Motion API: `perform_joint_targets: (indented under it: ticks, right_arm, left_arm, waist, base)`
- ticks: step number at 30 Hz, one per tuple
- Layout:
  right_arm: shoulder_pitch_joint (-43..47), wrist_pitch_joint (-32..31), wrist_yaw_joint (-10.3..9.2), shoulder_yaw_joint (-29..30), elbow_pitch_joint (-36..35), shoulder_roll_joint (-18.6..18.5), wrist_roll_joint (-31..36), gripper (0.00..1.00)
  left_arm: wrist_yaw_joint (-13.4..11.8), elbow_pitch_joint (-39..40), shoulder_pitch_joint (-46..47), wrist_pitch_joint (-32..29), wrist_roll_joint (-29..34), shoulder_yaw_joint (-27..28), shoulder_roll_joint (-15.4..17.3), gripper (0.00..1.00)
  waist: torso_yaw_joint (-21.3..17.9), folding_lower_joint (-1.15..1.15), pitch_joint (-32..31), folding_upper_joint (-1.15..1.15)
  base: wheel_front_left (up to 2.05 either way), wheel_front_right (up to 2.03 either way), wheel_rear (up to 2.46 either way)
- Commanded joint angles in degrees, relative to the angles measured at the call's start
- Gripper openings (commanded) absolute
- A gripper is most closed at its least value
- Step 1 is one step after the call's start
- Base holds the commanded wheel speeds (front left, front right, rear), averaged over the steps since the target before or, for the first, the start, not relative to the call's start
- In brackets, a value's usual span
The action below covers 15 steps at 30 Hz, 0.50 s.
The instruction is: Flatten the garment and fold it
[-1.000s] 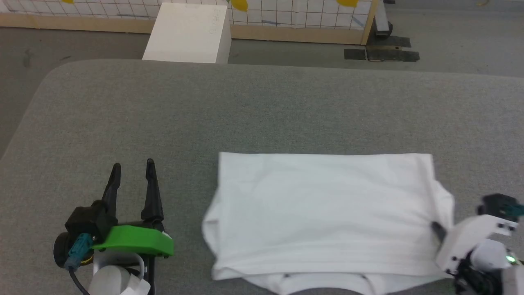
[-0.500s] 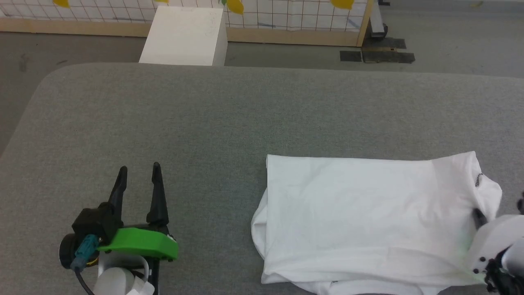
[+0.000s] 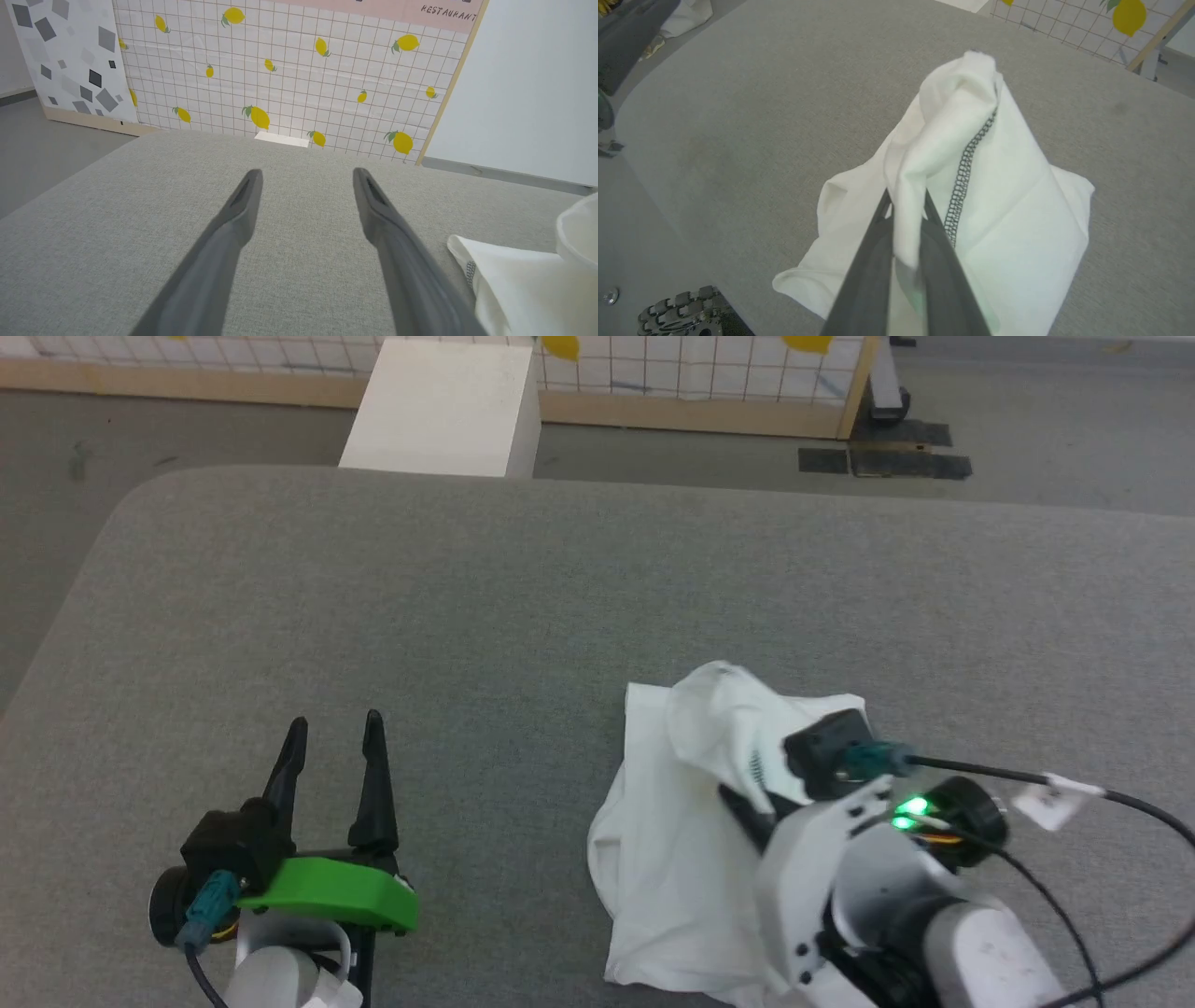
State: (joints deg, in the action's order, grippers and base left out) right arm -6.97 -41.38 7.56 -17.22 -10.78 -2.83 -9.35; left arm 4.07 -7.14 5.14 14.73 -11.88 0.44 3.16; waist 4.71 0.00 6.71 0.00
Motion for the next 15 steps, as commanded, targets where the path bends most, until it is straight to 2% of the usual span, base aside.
perform_joint_targets:
  ticks: [1,11,12,13,14,15]
  right_arm:
    - [-1.8,0.3,-0.08,-1.3,2.1,0.0,-0.6,0.0]
    - [-9.8,2.7,-0.08,-7.9,20.9,0.0,-5.8,0.0]
    - [-10.2,2.9,-0.08,-8.2,22.0,0.0,-6.6,0.2]
    - [-10.7,3.1,-0.08,-8.7,22.9,0.0,-7.9,0.65]
    - [-11.1,3.5,-0.08,-9.0,23.4,0.0,-8.8,1.0]
    - [-11.5,4.1,-0.08,-9.3,23.6,0.0,-10.1,1.0]
  left_arm:
    - [0.4,-0.2,1.0,0.3,0.3,-0.2,-0.3,1.0]
    - [-0.1,-0.1,2.5,0.3,-0.5,-0.7,-0.3,1.0]
    - [-0.1,-0.1,2.6,0.3,-0.5,-0.6,-0.3,1.0]
    - [-0.2,-0.2,2.7,0.3,-0.6,-0.7,-0.3,1.0]
    - [-0.2,-0.2,2.7,0.3,-0.6,-0.7,-0.3,1.0]
    - [-0.3,-0.2,2.7,0.3,-0.6,-0.7,-0.3,1.0]
  waist:
    - [1.2,0.0,1.3,0.0]
    - [3.6,0.0,4.4,0.0]
    - [3.6,0.0,4.5,0.0]
    - [3.7,0.0,4.5,0.0]
    - [3.7,0.0,4.5,0.0]
    - [3.6,0.0,4.4,0.0]
  base:
    - [0.0,0.0,0.0]
    - [0.0,0.0,0.0]
    - [0.0,0.0,0.0]
    - [0.0,0.0,0.0]
    - [0.0,0.0,0.0]
    - [0.0,0.0,0.0]
